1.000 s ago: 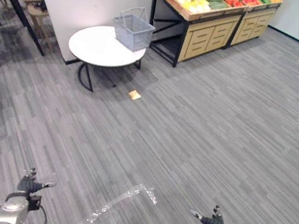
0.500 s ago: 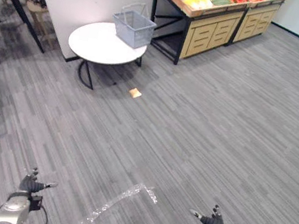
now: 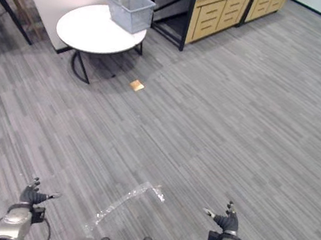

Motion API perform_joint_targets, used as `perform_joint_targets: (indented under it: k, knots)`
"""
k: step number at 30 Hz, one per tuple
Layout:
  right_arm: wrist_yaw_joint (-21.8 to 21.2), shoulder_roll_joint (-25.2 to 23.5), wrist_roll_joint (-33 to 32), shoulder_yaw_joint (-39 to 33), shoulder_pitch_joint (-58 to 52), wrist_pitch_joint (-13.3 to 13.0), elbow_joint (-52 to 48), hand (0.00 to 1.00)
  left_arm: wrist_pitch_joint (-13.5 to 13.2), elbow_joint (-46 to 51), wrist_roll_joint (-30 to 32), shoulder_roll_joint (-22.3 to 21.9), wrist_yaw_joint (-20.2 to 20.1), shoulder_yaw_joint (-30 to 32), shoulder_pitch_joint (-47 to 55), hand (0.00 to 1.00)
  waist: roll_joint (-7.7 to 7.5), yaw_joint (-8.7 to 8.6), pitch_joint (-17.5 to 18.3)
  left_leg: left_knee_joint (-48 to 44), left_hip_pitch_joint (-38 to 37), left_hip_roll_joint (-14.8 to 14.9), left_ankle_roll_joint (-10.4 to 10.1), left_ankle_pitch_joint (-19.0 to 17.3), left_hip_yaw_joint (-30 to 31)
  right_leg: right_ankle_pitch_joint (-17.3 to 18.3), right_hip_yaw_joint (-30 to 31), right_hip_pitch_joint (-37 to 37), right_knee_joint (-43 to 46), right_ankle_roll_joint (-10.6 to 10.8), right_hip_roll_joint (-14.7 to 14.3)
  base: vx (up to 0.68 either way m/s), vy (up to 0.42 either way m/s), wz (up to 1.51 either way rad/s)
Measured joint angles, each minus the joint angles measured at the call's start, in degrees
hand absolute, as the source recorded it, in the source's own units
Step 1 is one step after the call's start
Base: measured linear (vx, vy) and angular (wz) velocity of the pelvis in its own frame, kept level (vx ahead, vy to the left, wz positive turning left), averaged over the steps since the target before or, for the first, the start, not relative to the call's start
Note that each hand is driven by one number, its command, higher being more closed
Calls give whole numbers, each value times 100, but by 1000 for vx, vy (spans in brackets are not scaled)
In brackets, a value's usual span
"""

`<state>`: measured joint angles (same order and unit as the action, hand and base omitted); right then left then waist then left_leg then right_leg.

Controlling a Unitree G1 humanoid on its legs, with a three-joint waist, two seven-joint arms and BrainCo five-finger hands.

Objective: Pick vegetable in the basket

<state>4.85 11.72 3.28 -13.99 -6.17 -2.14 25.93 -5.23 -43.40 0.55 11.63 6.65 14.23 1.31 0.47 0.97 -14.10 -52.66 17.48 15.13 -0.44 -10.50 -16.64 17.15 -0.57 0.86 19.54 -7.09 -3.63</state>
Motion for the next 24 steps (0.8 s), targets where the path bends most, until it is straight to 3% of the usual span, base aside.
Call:
perform_joint_targets:
  k: [3, 4, 5, 6, 8, 9, 10, 11, 12, 13, 14, 15, 16, 17, 18, 19, 20, 21, 22, 24]
  knots:
    - [-5, 189, -164, 58, 156, -39, -110, 0, -4, -3, 2, 11, -4, -180, 8, 0, -48, 54, -50, 1432, 352, -376, -88, -37, -119, 177, 180, 0, -44, -21, 167, 330, 34, -21]
    - [-5, 379, -227, 85, 252, -69, -38, 0, -8, -9, 2, 12, -4, -181, 25, 0, -9, 62, -57, 2779, 410, -670, -164, 307, -172, 214, 303, -53, -230, 17, 218, 305, 69, -16]
    - [-5, 454, -255, 85, 287, -74, 15, 0, -20, -7, 4, 11, -7, -179, 44, 0, 18, 63, -41, 3414, 443, -731, -165, 532, -182, 219, 332, -79, -361, 31, 218, 536, 170, -36]
    - [3, 587, -258, 80, 358, -79, 60, 0, -37, -8, 12, 13, -7, -166, 83, 0, 137, 207, 10, 4462, 651, -696, -287, 930, -210, 276, 448, -168, -619, 141, 158, 504, 187, -43]
    - [-3, 685, -257, 103, 463, -100, 153, 0, -41, -38, 20, 3, -14, -130, 163, 0, 195, 310, 37, 4660, 952, -614, -373, 993, -198, 373, 583, -360, -786, 383, 128, 619, 242, -51]
    - [-22, 628, -249, 128, 488, -113, 309, 0, -34, -145, 31, 9, -24, -21, 323, 0, -53, 353, 104, 4495, 922, -791, -152, 1576, -132, 591, 765, -569, -729, 698, 426, 571, 223, -44]
    - [-35, 613, -247, 139, 481, -113, 311, 0, -30, -172, 41, -5, -27, 12, 359, 0, -127, 352, 148, 4497, 907, -862, -97, 1683, -140, 620, 788, -552, -665, 760, 503, 919, 303, -41]
    - [-83, 552, -218, 138, 437, -133, 308, 0, -8, -226, 77, -35, -37, 64, 470, 0, -387, 355, 258, 4399, 784, -1135, 383, 1893, -129, 658, 905, -335, 59, 1187, 790, 640, 172, -5]
    - [-146, 449, -180, 118, 406, -132, 313, 0, 10, -249, 113, -25, -61, 67, 476, 0, -592, 276, 232, 4141, 534, -1339, 496, 1558, -210, 360, 1046, -105, 1172, 1793, 915, 966, 242, 3]
    - [-201, 379, -180, 134, 372, -127, 317, 0, 11, -248, 126, -12, -108, 66, 473, 0, -657, 215, 183, 4013, 173, -1416, 502, 1238, -220, -314, 1120, 80, 2114, 2179, 865, 787, 184, 18]
    - [-238, 316, -168, 172, 318, -128, 308, 0, 12, -248, 127, 30, -159, 43, 467, 0, -661, 146, 172, 3984, -264, -1443, 485, 956, -150, -1036, 1124, 286, 3018, 2253, 731, 904, 198, 9]
    - [-244, 298, -72, 251, 274, -135, 282, 0, 12, -235, 122, 81, -150, -40, 419, 0, -566, 94, 128, 4025, -876, -1443, 468, 641, -74, -1048, 1049, 615, 4107, 2206, 593, 705, 148, 6]
    - [-244, 299, -46, 297, 232, -134, 187, 0, 5, -231, 121, 108, -145, -101, 387, 0, -518, 37, 133, 4105, -1160, -1442, 459, 523, 2, -986, 943, 813, 4457, 2127, 538, 664, 98, 31]
    - [-244, 297, 30, 384, 135, -151, -123, 0, -8, -231, 120, 164, -132, -200, 280, 0, -414, -94, 185, 4296, -1572, -1441, 432, 346, 199, -783, 664, 1271, 4680, 1764, 535, 639, 35, 57]
    - [-247, 292, 36, 456, 24, -186, -396, 0, -20, -198, 120, 236, -129, -250, 126, 0, -384, -216, 193, 4490, -1941, -1442, 388, 249, 343, -551, 564, 1759, 4492, 1536, 562, 637, 1, 67]
    - [-251, 292, 35, 477, -17, -199, -501, 0, -20, -154, 119, 263, -129, -256, 45, 0, -382, -263, 191, 4578, -2078, -1437, 348, 214, 444, -480, 541, 1988, 4246, 1445, 588, 628, -81, 83]
    - [-250, 292, 35, 506, -71, -204, -630, 0, -31, -65, 115, 297, -129, -262, -114, 0, -374, -387, 186, 4700, -2260, -1382, 275, 162, 700, -404, 500, 2323, 3415, 1296, 658, 744, -230, 118]
    - [-232, 287, 35, 507, -69, -203, -694, 0, -69, -69, 114, 305, -128, -322, -331, 0, -362, -469, 175, 4742, -2396, -1280, 184, 101, 1011, -536, 418, 2536, 1828, 1221, 839, 748, -286, 115]
    - [-225, 286, 36, 506, -64, -203, -714, 0, -72, -70, 111, 304, -127, -346, -367, 0, -360, -467, 173, 4746, -2439, -1256, 154, 81, 1068, -634, 427, 2548, 1425, 1207, 876, 782, -373, 110]
    - [-178, 283, 43, 511, -63, -202, -986, 0, -119, -126, 113, 294, -129, -404, -393, 0, -469, -457, 161, 4743, -2890, -1157, -221, -160, 1363, -1634, 576, 2269, -990, 1280, 1181, 707, -382, 94]
